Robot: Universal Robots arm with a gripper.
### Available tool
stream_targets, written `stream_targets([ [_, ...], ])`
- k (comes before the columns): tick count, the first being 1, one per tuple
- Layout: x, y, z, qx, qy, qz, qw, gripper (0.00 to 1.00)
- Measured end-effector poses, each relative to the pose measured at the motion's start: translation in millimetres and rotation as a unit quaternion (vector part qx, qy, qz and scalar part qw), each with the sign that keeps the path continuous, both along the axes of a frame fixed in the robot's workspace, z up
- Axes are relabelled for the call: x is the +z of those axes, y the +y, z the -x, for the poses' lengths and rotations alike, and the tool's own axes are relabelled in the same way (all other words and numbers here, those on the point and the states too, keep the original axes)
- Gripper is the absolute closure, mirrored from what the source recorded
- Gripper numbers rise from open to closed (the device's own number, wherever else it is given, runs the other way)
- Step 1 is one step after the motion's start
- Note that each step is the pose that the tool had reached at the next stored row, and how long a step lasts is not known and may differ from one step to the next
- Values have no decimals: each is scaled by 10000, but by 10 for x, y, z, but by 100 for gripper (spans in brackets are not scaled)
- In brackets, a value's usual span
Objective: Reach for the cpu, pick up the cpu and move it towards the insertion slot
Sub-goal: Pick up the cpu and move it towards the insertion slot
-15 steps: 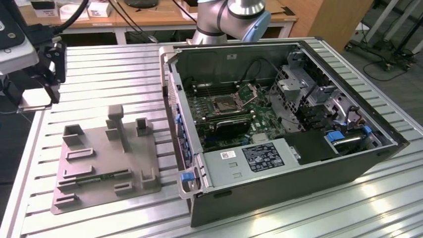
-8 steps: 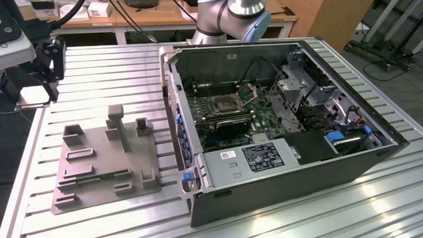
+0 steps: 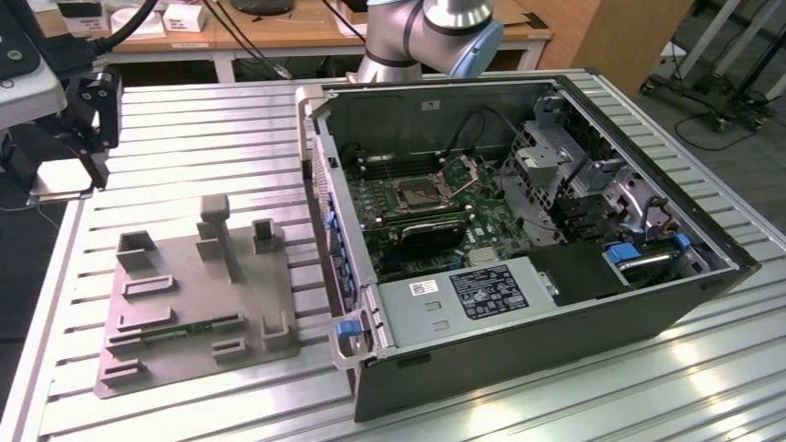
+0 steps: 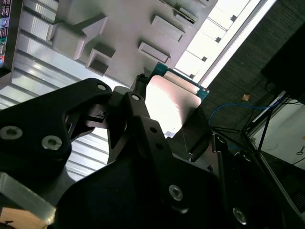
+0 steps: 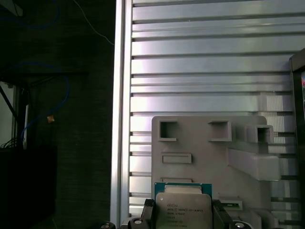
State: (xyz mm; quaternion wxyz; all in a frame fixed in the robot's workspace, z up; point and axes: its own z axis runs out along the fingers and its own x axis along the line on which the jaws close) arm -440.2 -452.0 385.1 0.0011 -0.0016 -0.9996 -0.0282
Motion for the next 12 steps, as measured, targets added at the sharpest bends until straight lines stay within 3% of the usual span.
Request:
stream_targets([
  [12, 0, 0, -99, 0, 0, 0, 10000, 45],
])
